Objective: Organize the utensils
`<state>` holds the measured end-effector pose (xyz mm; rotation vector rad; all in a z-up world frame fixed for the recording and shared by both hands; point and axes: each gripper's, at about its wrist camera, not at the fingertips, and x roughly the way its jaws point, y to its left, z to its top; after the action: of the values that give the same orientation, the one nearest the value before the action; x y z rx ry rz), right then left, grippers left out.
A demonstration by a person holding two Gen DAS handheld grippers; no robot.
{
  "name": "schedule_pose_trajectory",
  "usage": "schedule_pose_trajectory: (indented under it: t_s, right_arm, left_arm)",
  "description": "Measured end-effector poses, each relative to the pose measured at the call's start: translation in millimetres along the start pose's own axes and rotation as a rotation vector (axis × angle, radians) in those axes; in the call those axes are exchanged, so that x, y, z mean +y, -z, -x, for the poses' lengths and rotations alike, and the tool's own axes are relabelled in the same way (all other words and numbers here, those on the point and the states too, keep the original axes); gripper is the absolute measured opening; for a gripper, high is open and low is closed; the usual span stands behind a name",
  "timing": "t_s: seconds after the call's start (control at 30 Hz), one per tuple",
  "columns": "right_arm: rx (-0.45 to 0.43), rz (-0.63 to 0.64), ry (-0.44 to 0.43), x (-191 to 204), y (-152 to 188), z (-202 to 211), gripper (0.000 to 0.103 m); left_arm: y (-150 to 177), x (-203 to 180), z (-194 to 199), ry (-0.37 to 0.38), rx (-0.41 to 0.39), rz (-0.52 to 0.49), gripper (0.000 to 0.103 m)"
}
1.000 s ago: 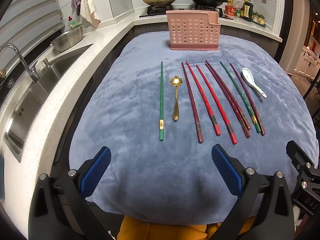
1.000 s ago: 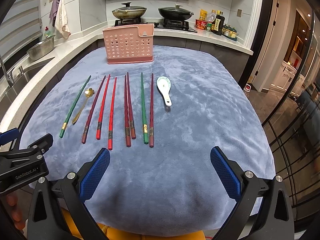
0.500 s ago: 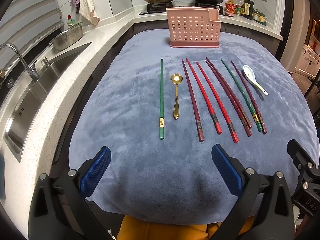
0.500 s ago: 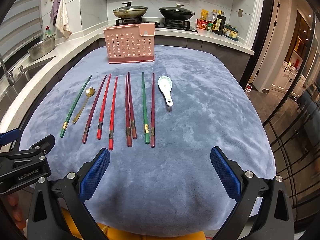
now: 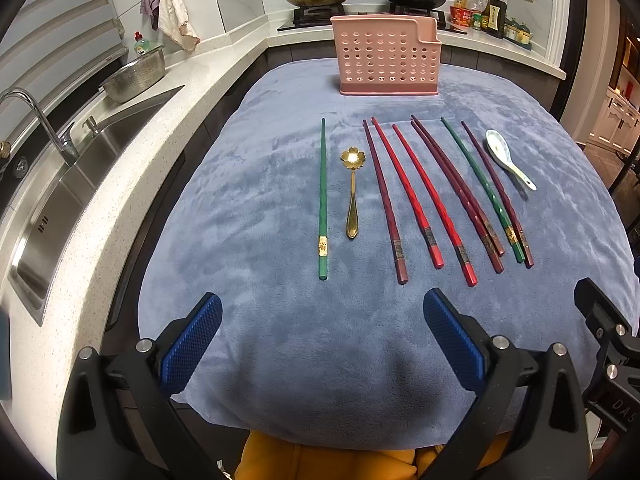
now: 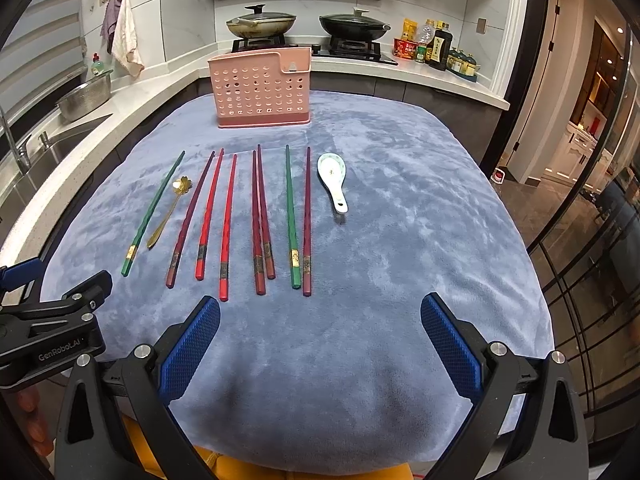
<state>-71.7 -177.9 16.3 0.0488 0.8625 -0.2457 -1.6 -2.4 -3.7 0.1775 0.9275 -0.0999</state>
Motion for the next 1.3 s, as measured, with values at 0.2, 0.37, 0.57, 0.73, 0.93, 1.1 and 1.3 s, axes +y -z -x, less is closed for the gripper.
schedule_pose_trajectory:
  t_s: [0.2,0.37,0.57,0.73,0.93,1.1,1.3]
  right_arm:
    - [-0.002,-0.004,-0.001,-1.1,0.0,0.1,0.096]
    - [-0.001,-0.003,-0.003,-1.1,-0.1,-0.3,0.096]
    - [-0.007,-0.003,-0.008,-0.4,0.5,0.9,0.096]
    - [-0.008,-0.009,-0.007,-1.3,0.7,2.4,0.096]
    - [-0.005,-0.015,-0.005,-2.1,-0.6,1.0,0.096]
    - [-0.006,-0.005,-0.007,-1.4,-0.3,0.9,0.096]
    - [-0.002,-0.008,-0.008,-0.7,0.5,-0.5,0.096]
  left_arm:
    - [-1.4,-0.2,-0.3,-0.002,-0.001,-0.002,0.096]
    - [-1.3,-0.7,0.1,0.002,-0.006,-0.002,0.096]
    - [-1.3,-1.4,1.0,-0.002,-0.013,-0.004,0.096]
    - [-0.6,-1.7,0.9,-0.002,-0.011,-0.002,0.096]
    - [-0.6,-0.8,0.3,-0.003,-0.012,0.003,0.096]
    - [-0.2,-0.9,-0.1,-0.002,-0.011,0.001,0.096]
    - [-0.2,-1.3,-0.5,-0.002,-0.008,-0.004,0.096]
